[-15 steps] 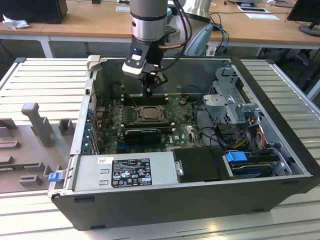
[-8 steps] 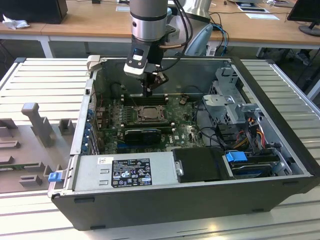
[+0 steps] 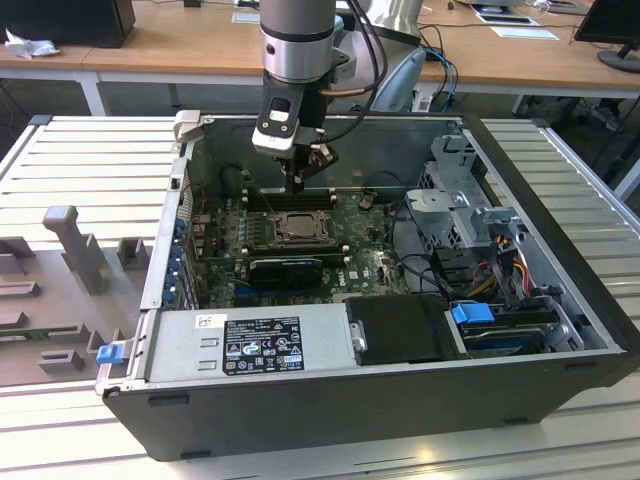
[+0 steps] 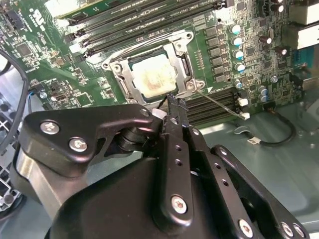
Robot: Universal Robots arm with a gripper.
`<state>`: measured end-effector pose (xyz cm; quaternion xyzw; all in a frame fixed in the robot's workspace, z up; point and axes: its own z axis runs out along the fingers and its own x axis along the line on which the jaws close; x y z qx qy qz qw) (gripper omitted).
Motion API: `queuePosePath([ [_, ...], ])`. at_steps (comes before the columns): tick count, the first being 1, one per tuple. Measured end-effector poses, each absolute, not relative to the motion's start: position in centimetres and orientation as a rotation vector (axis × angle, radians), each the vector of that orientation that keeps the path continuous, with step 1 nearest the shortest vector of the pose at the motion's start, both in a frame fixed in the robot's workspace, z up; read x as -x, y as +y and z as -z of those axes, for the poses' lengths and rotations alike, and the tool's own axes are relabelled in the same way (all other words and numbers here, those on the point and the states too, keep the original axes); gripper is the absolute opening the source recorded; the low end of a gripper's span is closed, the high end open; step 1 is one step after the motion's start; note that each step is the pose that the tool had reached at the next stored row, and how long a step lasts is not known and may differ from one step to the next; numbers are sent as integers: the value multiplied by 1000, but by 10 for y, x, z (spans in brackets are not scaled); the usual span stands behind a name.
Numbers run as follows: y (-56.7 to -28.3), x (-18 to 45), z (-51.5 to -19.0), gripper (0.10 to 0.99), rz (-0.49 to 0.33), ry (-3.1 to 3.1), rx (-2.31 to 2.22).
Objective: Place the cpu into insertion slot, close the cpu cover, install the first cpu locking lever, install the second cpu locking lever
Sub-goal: 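Install the first cpu locking lever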
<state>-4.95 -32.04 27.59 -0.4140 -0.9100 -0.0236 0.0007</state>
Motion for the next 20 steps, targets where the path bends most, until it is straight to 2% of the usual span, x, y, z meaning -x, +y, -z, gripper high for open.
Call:
queuePosePath([
  [20, -320, 50, -276, 106, 73, -2979, 973],
])
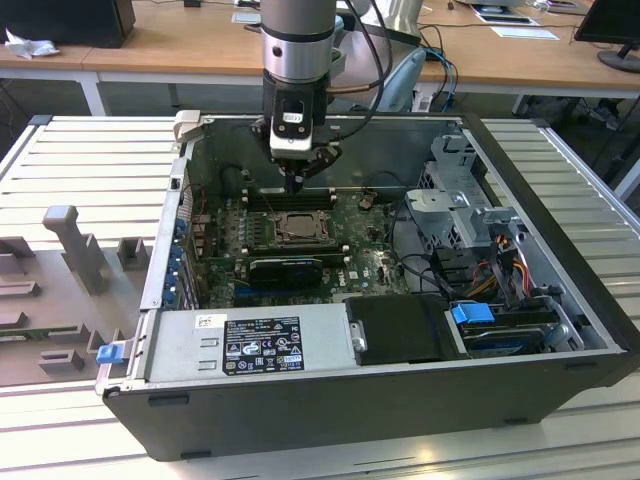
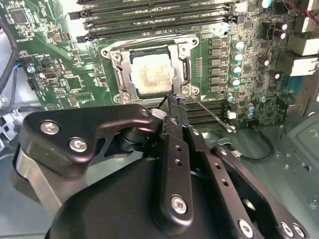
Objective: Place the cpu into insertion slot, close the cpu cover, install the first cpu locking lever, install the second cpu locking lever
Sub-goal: 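Install the first cpu locking lever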
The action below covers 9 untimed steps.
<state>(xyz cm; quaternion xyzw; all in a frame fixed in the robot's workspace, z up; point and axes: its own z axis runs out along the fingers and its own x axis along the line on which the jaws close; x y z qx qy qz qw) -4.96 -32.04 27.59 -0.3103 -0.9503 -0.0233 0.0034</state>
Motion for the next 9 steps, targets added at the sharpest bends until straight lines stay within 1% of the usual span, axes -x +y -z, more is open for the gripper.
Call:
queuePosePath([
  [9, -320, 50, -276, 106, 73, -3011, 864],
])
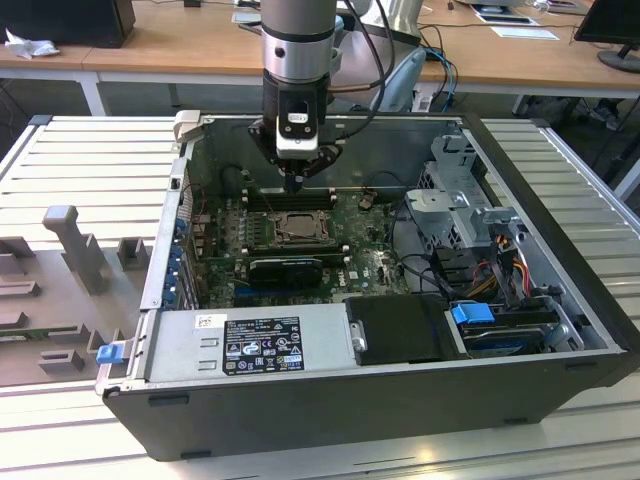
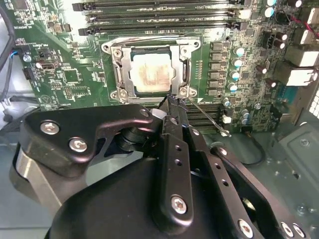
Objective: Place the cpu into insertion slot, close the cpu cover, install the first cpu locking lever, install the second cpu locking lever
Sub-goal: 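Install the first cpu locking lever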
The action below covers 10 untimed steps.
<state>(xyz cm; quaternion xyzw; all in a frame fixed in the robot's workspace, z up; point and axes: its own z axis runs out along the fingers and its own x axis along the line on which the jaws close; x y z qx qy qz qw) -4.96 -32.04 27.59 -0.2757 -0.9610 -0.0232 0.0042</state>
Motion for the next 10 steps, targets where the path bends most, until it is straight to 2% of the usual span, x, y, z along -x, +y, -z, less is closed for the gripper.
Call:
queuePosePath([
  [10, -320, 50, -276, 106, 72, -3049, 705],
])
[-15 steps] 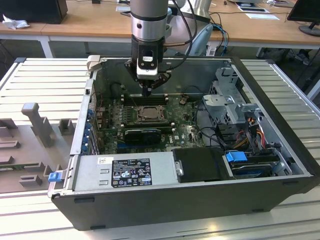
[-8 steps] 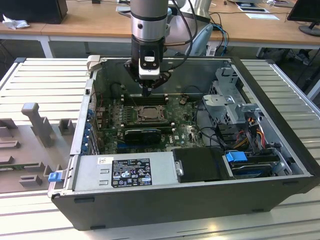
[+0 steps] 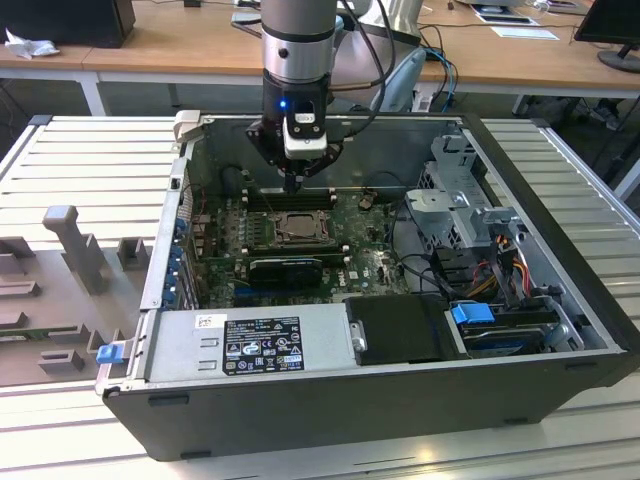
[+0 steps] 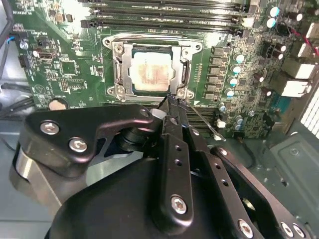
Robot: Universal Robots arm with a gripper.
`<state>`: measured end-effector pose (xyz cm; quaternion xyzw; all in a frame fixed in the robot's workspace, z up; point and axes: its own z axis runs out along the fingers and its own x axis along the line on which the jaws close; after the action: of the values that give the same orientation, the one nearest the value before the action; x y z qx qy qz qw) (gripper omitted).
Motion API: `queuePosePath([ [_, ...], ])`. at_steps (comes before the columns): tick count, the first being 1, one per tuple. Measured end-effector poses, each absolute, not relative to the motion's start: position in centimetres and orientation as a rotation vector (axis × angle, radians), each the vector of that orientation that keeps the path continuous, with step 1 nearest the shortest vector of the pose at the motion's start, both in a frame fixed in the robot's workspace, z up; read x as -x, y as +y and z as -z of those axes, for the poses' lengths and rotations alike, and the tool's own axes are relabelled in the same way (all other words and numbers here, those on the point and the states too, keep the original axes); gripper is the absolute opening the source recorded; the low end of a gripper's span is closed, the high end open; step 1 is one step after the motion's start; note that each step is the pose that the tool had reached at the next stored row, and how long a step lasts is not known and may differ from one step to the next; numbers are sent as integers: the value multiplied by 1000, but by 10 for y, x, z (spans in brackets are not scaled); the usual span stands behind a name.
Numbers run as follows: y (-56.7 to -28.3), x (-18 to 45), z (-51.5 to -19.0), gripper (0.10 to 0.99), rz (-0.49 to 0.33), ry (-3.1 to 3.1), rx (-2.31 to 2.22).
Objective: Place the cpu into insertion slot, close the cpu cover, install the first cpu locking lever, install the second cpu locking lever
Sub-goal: 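Install the first cpu locking lever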
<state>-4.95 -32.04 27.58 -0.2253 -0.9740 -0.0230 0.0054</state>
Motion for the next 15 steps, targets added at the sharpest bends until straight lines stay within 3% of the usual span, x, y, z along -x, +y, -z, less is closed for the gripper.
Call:
queuePosePath([
  [15, -320, 50, -273, 106, 69, -3117, 223],
])
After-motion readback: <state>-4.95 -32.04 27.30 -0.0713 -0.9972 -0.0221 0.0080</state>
